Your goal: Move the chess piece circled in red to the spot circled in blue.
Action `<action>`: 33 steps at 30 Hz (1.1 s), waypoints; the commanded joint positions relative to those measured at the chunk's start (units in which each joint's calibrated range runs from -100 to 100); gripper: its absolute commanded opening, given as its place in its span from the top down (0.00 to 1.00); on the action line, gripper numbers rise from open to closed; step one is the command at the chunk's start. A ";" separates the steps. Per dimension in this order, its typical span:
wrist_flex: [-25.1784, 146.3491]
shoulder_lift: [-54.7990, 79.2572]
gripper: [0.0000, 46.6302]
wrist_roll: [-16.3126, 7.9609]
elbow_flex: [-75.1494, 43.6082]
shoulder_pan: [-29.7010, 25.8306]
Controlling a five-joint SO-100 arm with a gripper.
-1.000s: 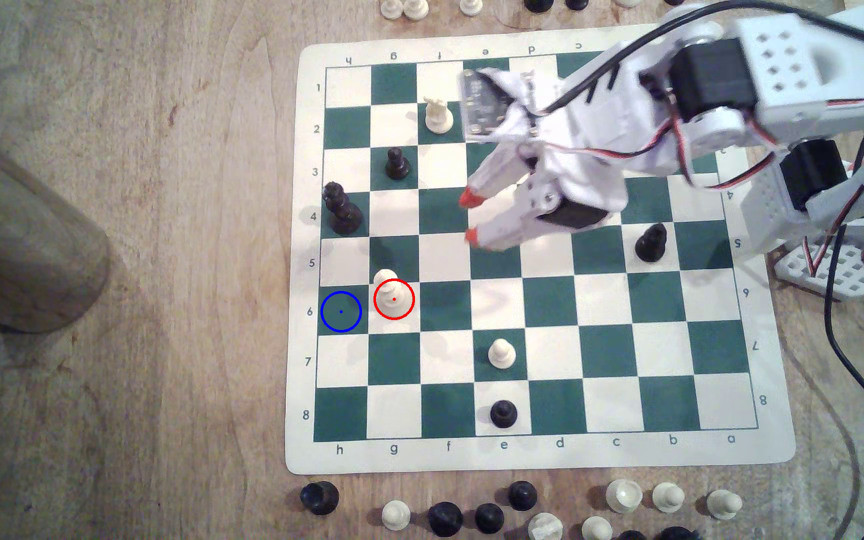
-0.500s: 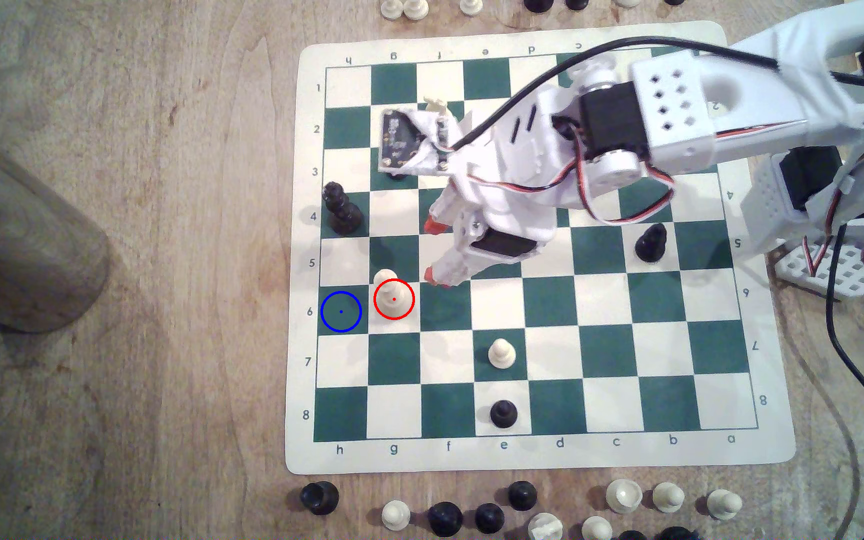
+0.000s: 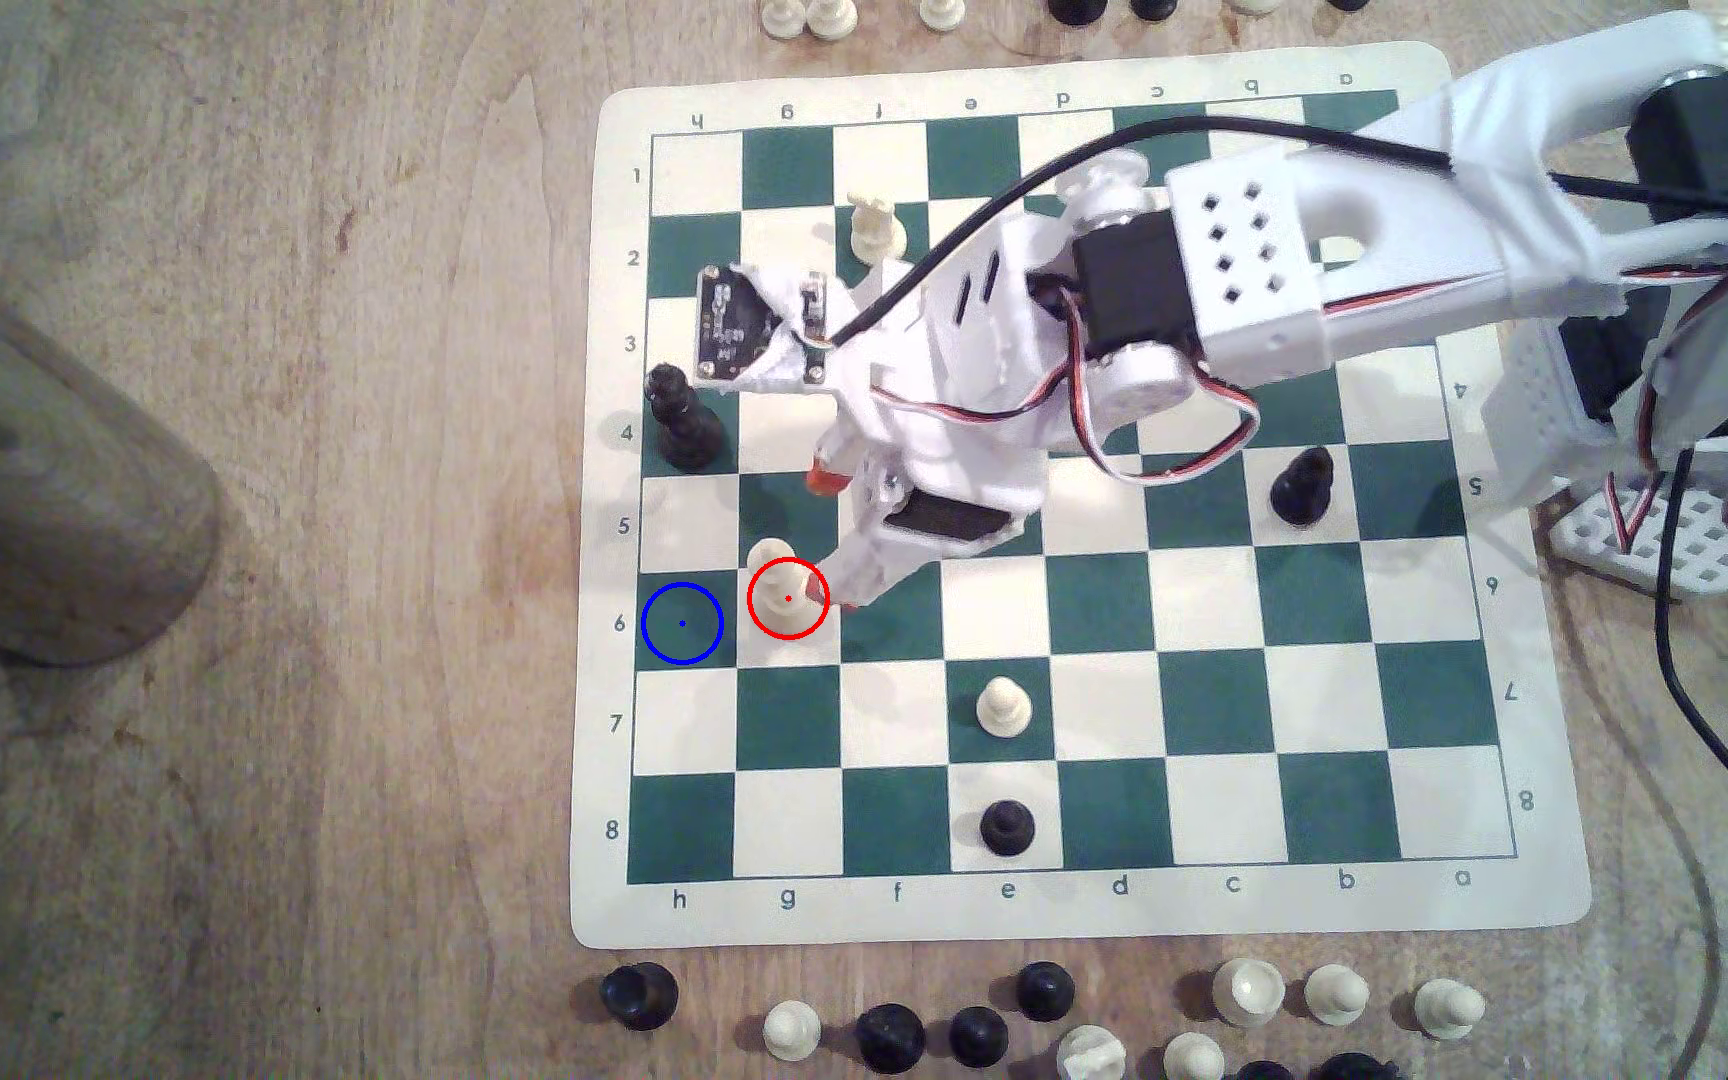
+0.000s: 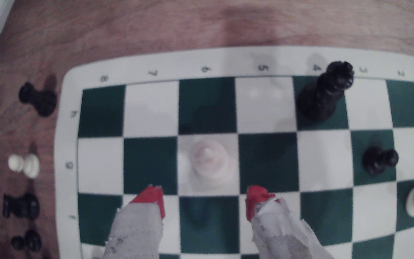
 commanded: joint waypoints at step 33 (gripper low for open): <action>-7.19 10.94 0.79 -0.34 -11.95 -0.83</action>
